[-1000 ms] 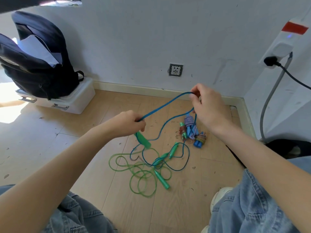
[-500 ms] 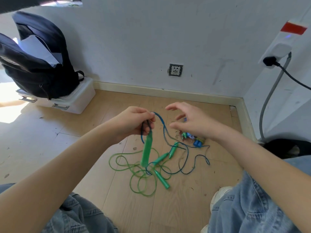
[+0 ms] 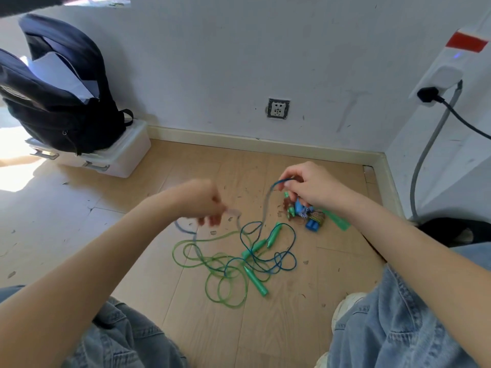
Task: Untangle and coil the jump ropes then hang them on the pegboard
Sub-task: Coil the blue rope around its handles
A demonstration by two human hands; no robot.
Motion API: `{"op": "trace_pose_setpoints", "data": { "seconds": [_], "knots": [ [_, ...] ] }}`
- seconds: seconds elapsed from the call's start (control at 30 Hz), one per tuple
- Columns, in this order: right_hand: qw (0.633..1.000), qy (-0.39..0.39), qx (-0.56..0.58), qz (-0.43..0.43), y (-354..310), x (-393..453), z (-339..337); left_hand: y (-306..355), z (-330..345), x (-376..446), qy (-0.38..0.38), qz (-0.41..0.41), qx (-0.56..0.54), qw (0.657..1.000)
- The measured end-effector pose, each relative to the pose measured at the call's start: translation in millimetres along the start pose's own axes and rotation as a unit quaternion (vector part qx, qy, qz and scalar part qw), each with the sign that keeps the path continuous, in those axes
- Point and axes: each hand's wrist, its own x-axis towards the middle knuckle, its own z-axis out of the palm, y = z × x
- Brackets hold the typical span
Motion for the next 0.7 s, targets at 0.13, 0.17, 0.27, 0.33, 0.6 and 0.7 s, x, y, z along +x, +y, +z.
{"op": "trace_pose_setpoints", "data": {
  "seconds": [0.13, 0.17, 0.27, 0.33, 0.6, 0.7],
  "knots": [
    [0.998, -0.026, -0.052, 0.022, 13, 2, 13, -5, 20, 3, -0.184, -0.054, 0.07, 0.979],
    [0.995, -0.063, -0.064, 0.03, 15, 4, 19, -3, 21, 7, -0.151, -0.034, 0.083, 0.985],
    [0.983, -0.106, -0.142, 0.038, 29, 15, 34, -1, 24, 29, -0.048, -0.009, 0.079, 0.996],
    [0.978, -0.111, -0.167, 0.062, 43, 26, 44, -3, 30, 45, -0.047, -0.012, 0.068, 0.997],
    [0.956, -0.131, -0.161, 0.207, 118, 66, 103, -20, 111, 132, -0.029, -0.006, 0.021, 0.999],
    [0.961, -0.132, -0.071, 0.232, 138, 84, 131, -27, 143, 169, -0.008, -0.019, -0.018, 1.0]
  ]
}}
